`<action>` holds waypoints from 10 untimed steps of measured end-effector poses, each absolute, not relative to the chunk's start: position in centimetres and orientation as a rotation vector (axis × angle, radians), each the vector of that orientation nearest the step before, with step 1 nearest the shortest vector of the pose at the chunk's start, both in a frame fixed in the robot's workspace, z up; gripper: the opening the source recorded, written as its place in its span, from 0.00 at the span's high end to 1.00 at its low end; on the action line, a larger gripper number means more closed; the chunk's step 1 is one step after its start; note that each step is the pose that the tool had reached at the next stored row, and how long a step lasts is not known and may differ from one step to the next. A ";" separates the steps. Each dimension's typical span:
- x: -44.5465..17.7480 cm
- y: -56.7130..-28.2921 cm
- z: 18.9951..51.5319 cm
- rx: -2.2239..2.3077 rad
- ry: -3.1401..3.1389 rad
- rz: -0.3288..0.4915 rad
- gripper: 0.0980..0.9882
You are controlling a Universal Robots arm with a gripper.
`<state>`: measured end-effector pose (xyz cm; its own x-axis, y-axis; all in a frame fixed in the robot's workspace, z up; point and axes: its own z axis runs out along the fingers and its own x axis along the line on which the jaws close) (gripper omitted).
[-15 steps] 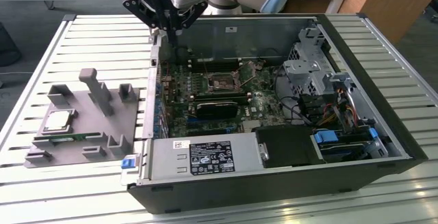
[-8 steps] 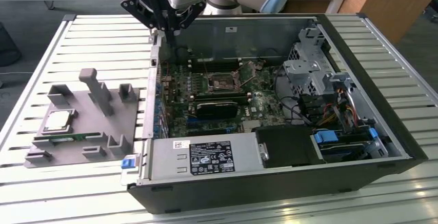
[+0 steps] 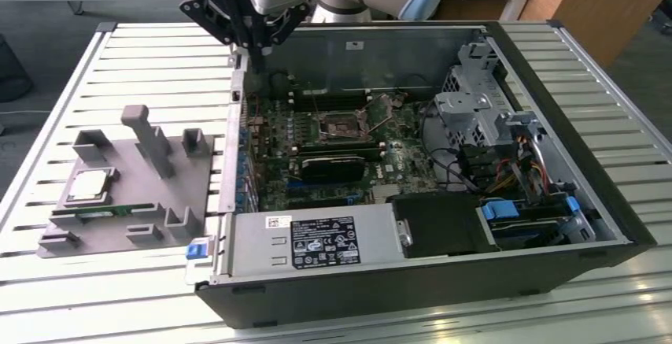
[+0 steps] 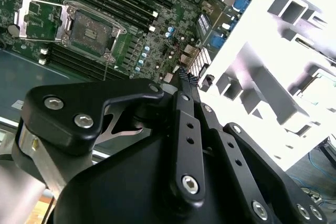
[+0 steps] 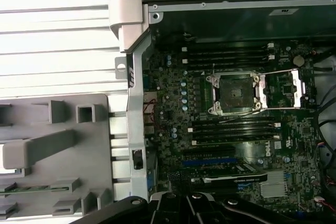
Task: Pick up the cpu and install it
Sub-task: 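Reach for the cpu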
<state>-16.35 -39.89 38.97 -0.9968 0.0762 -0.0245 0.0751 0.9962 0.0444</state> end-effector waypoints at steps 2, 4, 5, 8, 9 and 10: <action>-16.5 -39.9 39.0 0.118 3.112 0.068 0.99; -16.6 -39.9 38.9 0.118 3.112 0.068 0.99; -16.7 -39.9 38.9 0.118 3.112 0.068 0.99; -16.8 -39.9 38.9 0.118 3.112 0.068 0.99; -16.9 -39.9 38.9 0.118 3.113 0.068 0.99; -17.0 -39.9 38.9 0.118 3.112 0.068 0.99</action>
